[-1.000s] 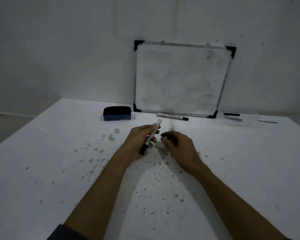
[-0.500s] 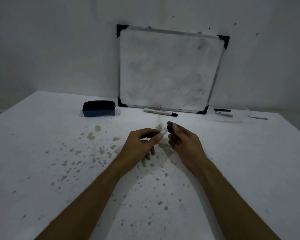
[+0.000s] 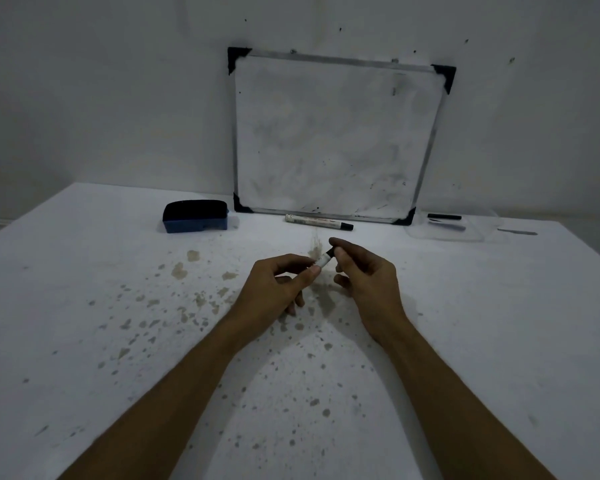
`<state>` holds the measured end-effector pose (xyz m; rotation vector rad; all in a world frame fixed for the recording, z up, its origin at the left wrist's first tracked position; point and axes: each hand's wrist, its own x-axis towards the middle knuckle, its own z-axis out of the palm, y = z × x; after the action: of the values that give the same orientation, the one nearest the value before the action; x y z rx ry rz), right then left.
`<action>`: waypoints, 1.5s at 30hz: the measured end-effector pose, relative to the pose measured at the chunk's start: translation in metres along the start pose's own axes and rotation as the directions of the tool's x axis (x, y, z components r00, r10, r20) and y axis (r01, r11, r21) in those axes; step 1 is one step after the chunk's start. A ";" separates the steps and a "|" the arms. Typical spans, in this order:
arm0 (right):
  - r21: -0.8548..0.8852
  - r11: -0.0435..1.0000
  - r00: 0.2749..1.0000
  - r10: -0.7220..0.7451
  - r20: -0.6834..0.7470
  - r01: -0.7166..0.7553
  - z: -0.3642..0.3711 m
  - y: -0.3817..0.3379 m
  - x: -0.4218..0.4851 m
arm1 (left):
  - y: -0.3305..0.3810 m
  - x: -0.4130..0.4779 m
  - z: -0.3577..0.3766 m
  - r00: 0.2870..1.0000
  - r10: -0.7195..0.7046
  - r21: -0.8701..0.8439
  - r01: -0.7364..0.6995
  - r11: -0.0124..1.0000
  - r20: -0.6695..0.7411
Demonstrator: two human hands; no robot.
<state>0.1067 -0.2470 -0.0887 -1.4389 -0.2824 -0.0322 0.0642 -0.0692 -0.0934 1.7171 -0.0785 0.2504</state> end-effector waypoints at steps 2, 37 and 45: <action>-0.061 0.996 0.997 -0.072 0.003 0.072 0.002 0.000 -0.002 | 0.000 0.000 0.001 1.000 -0.002 0.009 0.002 1.000 -0.001; -0.296 0.942 0.974 0.101 -0.203 -0.160 -0.047 -0.046 -0.038 | 0.052 0.039 0.089 0.973 -0.119 -0.426 0.195 0.884 0.200; -0.437 0.876 0.935 0.040 -0.353 -0.203 -0.139 -0.058 -0.017 | 0.058 0.080 0.171 0.947 -0.069 -0.119 0.111 0.987 0.313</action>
<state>0.1028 -0.3938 -0.0504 -1.8997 0.1125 -0.2548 0.1515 -0.2390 -0.0446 1.6078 -0.2410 -0.0925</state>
